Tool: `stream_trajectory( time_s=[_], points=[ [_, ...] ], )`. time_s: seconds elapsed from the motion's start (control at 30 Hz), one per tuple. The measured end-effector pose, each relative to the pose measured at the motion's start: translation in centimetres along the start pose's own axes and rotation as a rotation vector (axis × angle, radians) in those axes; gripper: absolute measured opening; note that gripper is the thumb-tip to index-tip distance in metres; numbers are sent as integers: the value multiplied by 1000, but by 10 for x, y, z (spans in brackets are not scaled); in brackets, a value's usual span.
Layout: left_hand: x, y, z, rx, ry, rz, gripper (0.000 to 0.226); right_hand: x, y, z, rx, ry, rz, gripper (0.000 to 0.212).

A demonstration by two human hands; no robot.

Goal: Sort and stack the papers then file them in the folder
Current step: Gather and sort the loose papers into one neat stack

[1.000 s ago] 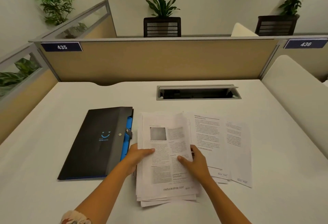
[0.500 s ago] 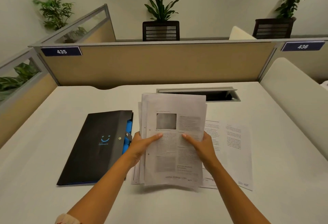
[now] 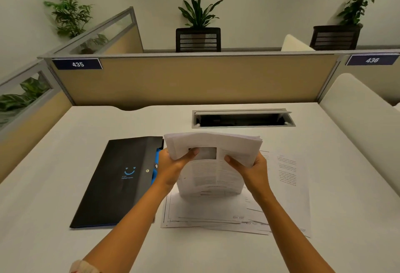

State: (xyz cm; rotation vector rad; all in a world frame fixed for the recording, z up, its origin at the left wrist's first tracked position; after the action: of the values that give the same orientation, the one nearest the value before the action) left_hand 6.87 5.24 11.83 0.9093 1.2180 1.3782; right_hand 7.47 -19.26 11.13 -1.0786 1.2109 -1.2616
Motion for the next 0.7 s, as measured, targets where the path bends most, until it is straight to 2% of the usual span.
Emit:
stream_trajectory(
  time_s=[0.13,0.23,0.4,0.53,0.6,0.7],
  points=[
    [2,-18,-1,49,35,23,51,-11,21,0,-64,-94,-51,53],
    [-3,-22,-2,57,10,60,42,-18,30,0,-94,-134,-62,44],
    [-2,-38,-5,120,-21,123,44,-15,42,3,-119,-142,-123,38],
    [5,-51,-5,149,35,159,29,-9,60,7,-160,-139,-216,39],
    [15,-51,-3,163,148,186,25,-2,71,7,-178,-81,-294,47],
    [31,-42,2,127,266,190,29,24,95,-1,-290,123,-456,58]
  ],
)
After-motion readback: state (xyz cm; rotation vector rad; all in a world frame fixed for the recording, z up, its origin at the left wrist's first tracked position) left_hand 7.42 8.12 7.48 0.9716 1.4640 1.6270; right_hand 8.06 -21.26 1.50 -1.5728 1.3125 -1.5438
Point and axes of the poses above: each hand's wrist, its own z-axis towards the middle knuckle, its own x-axis out of the back of the hand, y = z × x, the point moved 9 cm from there along z, towards the middle knuckle, and after that the axes turned 4 degrees about -x, right-handed, at the moved point
